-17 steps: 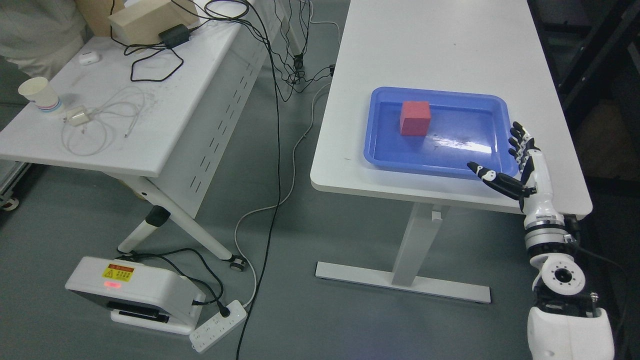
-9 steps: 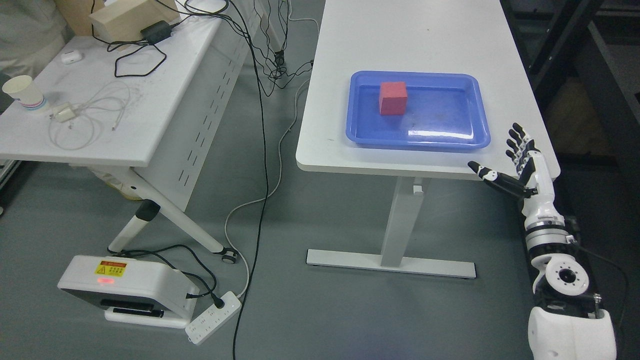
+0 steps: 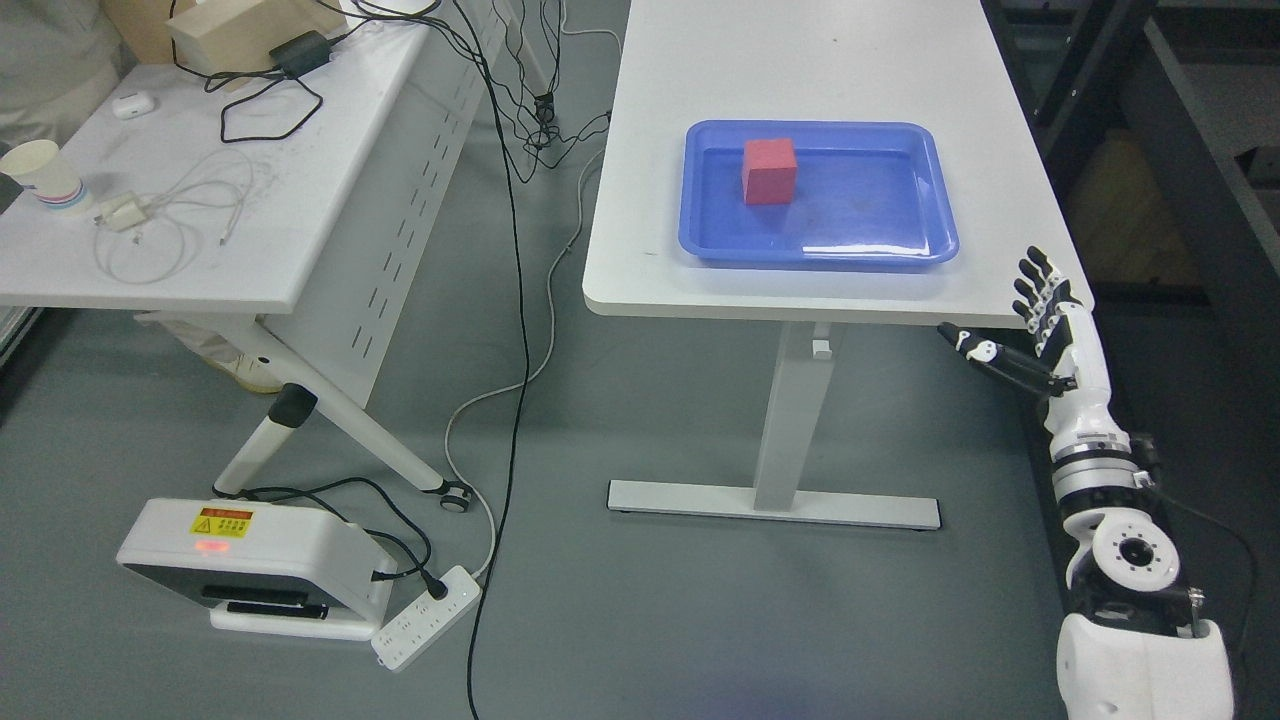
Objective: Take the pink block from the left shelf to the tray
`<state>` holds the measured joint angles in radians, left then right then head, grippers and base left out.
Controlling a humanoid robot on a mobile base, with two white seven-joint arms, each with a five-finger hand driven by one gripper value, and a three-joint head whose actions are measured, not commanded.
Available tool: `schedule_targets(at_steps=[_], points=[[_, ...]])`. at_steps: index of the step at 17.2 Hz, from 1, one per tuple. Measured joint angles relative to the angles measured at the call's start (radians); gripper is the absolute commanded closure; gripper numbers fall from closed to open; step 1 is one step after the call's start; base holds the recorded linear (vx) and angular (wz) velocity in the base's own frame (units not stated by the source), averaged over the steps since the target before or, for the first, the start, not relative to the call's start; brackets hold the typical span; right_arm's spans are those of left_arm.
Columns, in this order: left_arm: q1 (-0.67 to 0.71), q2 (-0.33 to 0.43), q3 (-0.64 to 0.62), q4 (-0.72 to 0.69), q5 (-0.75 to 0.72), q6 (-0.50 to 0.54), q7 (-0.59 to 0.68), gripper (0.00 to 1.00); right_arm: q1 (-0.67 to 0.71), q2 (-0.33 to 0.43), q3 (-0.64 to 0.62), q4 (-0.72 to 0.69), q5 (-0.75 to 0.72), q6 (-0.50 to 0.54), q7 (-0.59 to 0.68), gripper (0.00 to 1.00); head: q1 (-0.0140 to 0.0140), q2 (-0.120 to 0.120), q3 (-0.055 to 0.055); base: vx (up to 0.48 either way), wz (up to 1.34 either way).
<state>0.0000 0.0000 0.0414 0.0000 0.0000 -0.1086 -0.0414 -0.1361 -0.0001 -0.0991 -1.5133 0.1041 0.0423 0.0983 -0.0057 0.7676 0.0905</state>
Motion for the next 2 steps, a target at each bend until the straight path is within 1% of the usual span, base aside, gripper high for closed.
schedule_targets(at_steps=[2], points=[[0.0, 0.0, 0.0, 0.0, 0.0, 0.0, 0.0, 0.0, 0.0, 0.0, 0.0, 0.0, 0.0, 0.0, 0.0, 0.0, 0.0, 0.0, 0.0, -0.042, 0.0]])
